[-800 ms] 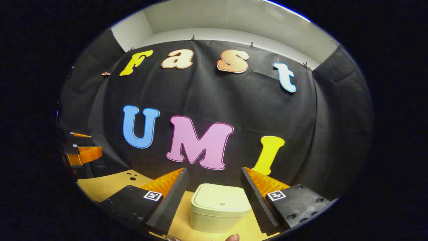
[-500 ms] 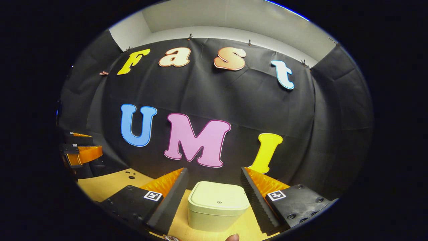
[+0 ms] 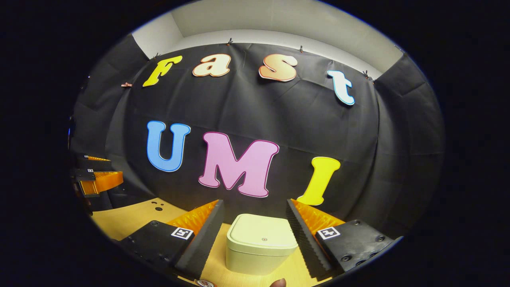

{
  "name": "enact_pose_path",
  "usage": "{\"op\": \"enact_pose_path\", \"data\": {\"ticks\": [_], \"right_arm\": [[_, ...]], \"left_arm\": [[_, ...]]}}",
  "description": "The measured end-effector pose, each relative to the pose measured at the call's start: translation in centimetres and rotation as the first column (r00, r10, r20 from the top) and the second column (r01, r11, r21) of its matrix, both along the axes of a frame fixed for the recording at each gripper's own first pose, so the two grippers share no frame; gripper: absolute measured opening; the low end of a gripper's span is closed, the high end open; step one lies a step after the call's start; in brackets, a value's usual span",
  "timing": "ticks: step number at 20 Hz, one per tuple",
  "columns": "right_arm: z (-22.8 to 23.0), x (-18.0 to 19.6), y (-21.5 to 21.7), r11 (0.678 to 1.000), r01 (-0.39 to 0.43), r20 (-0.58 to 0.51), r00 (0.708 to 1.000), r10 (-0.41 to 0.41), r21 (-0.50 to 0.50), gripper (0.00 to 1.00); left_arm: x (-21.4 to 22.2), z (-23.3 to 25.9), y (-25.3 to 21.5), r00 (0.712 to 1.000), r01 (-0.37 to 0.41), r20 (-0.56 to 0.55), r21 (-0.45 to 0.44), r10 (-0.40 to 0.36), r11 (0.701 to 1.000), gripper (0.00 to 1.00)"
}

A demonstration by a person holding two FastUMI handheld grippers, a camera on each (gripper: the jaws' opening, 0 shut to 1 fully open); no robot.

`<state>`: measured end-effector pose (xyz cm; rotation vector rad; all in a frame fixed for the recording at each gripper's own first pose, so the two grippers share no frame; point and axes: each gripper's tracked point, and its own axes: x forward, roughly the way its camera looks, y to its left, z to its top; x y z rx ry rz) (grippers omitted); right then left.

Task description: Press the lid of the desktop garbage bin to open it, pick up the crumpled paper on the desktop and throw it into the bin, then pick up the pop can on the desktop and drop it into the bin, and finally close the garbage bin lid.

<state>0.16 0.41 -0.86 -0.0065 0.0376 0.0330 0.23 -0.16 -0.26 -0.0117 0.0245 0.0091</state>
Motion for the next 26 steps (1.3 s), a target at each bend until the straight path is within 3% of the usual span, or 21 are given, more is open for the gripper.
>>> {"op": "enact_pose_path", "data": {"ticks": [4, 5, 7, 12, 20, 26], "right_arm": [[-1.7, 0.5, 1.3, 0.997, -0.066, -0.068, 0.995, 0.068, 0.033, 0.10], [-1.3, 0.6, 1.0, 0.998, -0.058, -0.069, 0.996, 0.060, 0.031, 0.05], [-1.7, 1.4, -0.2, 1.000, -0.020, -0.072, 0.997, 0.021, 0.019, 0.05], [-4.3, 3.7, -1.6, 0.997, -0.014, -0.174, 0.984, 0.026, 0.072, 0.05], [-10.5, 7.9, -3.7, 0.997, 0.007, -0.333, 0.943, 0.021, 0.083, 0.05], [-15.3, 9.0, -3.8, 0.997, 0.003, -0.437, 0.899, 0.032, 0.081, 0.06]], "left_arm": [[0.3, -0.1, 0.6, 1.000, 0.004, 0.006, -0.009, -0.004, 1.000, 0.95], [0.5, -0.5, 0.7, 1.000, 0.006, 0.003, -0.012, -0.006, 1.000, 0.95], [0.8, -0.7, 0.8, 1.000, 0.006, -0.001, -0.015, -0.006, 1.000, 0.95], [1.3, -1.0, 1.4, 1.000, -0.002, -0.008, -0.018, 0.001, 1.000, 0.95], [1.9, -1.7, 1.7, 1.000, -0.010, -0.023, -0.022, 0.010, 1.000, 0.95], [2.5, -2.7, 1.2, 0.999, -0.011, -0.043, -0.023, 0.010, 1.000, 0.95]]}}
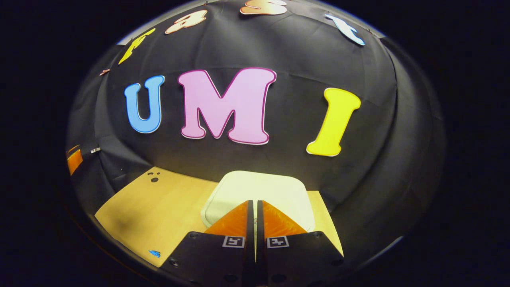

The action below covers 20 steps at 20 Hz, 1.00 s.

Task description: Press the lid of the desktop garbage bin to open it, pick up the crumpled paper on the desktop and throw it into the bin, then pick up the pop can on the desktop and drop it into the bin, and finally close the garbage bin lid.

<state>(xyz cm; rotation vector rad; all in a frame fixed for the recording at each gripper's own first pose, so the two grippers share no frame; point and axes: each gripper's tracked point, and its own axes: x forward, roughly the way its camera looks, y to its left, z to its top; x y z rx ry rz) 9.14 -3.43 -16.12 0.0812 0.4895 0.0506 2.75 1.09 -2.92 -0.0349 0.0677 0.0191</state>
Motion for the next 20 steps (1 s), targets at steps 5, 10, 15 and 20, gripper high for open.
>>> {"op": "enact_pose_path", "data": {"ticks": [5, 10, 15, 20], "right_arm": [[-3.4, 0.1, 0.1, 1.000, -0.021, -0.117, 0.993, 0.024, 0.022, 0.06], [-4.7, 0.2, 0.0, 0.998, -0.009, -0.157, 0.987, 0.017, 0.055, 0.06], [-5.0, 0.4, 0.1, 0.999, -0.016, -0.144, 0.989, 0.022, 0.044, 0.06], [-2.8, 0.7, -0.1, 0.999, -0.004, -0.044, 0.999, 0.006, 0.033, 0.06]], "left_arm": [[-0.1, -0.4, -0.2, 1.000, 0.000, -0.011, -0.005, 0.000, 1.000, 0.95], [-0.2, -0.7, -0.1, 1.000, -0.006, -0.021, -0.003, 0.006, 1.000, 0.95], [-0.1, -1.1, 0.0, 1.000, -0.011, -0.028, -0.018, 0.011, 1.000, 0.95], [-0.5, -1.2, 0.4, 0.999, -0.019, -0.029, -0.019, 0.019, 1.000, 0.95]]}}
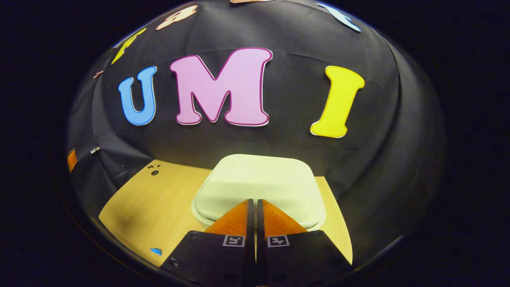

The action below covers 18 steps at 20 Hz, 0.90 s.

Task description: Press the lid of the desktop garbage bin to open it, pick up the crumpled paper on the desktop and throw it into the bin, then pick up the pop can on the desktop and drop it into the bin, and finally close the garbage bin lid.

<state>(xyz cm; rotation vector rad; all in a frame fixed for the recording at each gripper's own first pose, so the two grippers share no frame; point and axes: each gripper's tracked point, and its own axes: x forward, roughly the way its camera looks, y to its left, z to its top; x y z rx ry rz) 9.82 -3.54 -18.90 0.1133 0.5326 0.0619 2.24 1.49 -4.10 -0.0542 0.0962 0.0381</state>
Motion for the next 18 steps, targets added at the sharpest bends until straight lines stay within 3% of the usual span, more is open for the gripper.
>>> {"op": "enact_pose_path", "data": {"ticks": [3, 7, 18], "right_arm": [[3.2, 0.2, -0.2, 1.000, 0.026, 0.125, 0.992, -0.025, -0.010, 0.05], [5.8, 0.0, -0.4, 0.999, 0.040, 0.211, 0.977, -0.035, -0.019, 0.06], [9.3, -3.5, 1.1, 0.998, 0.038, 0.320, 0.947, -0.020, -0.051, 0.05]], "left_arm": [[-0.1, -0.1, 0.3, 1.000, -0.007, -0.005, -0.002, 0.007, 1.000, 0.95], [-0.6, -0.2, 0.2, 1.000, -0.003, -0.009, -0.004, 0.003, 1.000, 0.95], [-1.6, -3.0, 0.9, 0.998, 0.013, -0.069, -0.008, -0.014, 1.000, 0.95]]}}
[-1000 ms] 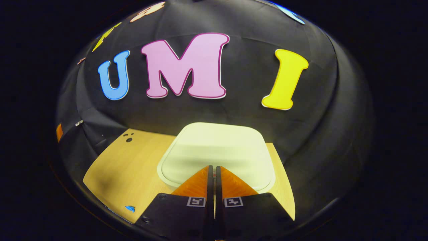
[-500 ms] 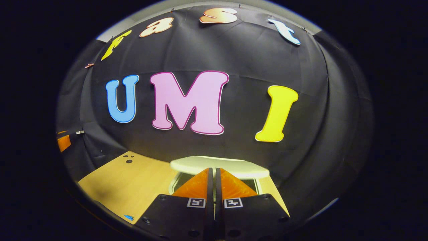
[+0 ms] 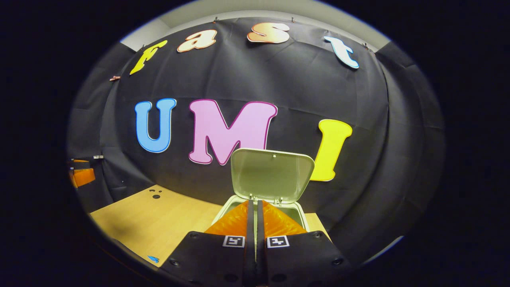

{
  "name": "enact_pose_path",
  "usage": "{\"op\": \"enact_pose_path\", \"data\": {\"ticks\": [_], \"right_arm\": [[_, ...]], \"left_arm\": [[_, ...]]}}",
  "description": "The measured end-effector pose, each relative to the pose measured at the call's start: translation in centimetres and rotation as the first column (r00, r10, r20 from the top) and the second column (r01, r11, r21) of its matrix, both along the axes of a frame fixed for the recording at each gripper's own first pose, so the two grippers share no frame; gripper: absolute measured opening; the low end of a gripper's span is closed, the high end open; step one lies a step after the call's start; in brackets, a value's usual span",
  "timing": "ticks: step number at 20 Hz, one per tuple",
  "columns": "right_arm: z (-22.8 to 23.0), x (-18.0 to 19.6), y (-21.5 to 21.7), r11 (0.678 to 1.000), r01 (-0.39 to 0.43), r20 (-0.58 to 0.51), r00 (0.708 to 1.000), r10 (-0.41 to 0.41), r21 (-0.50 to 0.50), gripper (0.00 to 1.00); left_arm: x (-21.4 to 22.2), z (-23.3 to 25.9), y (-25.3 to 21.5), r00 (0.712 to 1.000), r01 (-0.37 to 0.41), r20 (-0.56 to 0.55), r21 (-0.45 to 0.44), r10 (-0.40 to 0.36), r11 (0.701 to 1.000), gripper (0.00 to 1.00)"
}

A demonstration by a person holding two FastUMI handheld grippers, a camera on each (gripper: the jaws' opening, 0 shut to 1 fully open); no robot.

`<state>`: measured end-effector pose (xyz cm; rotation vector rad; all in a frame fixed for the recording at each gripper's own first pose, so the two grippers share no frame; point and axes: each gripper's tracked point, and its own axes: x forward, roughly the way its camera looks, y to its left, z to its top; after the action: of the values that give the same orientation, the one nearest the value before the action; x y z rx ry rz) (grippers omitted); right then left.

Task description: Press the lid of the desktop garbage bin to open it, pick up the crumpled paper on the desktop and throw it into the bin, then pick up the pop can on the desktop and drop it into the bin, and finally close the garbage bin lid.

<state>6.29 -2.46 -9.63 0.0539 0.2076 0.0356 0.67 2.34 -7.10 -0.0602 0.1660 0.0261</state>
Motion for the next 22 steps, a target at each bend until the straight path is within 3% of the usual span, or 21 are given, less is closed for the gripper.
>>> {"op": "enact_pose_path", "data": {"ticks": [6, 11, 15, 22], "right_arm": [[1.9, -3.0, 2.3, 0.999, -0.028, 0.070, 0.997, 0.029, -0.021, 0.05], [2.9, -5.3, 3.7, 0.999, -0.049, 0.099, 0.994, 0.050, -0.012, 0.16], [3.2, -6.7, 3.9, 0.998, -0.059, 0.097, 0.993, 0.059, -0.003, 0.24], [2.9, -8.5, 3.4, 0.998, -0.067, 0.076, 0.995, 0.065, 0.020, 0.27]], "left_arm": [[-1.3, -6.1, -1.5, 0.990, 0.074, -0.122, 0.005, -0.073, 0.997, 0.98], [-2.2, -12.6, -3.4, 0.963, 0.139, -0.231, -0.015, -0.139, 0.990, 0.95], [-3.1, -17.6, -4.7, 0.930, 0.170, -0.321, -0.050, -0.177, 0.984, 0.95], [-5.2, -25.6, -6.9, 0.846, 0.203, -0.484, -0.093, -0.222, 0.975, 0.95]]}}
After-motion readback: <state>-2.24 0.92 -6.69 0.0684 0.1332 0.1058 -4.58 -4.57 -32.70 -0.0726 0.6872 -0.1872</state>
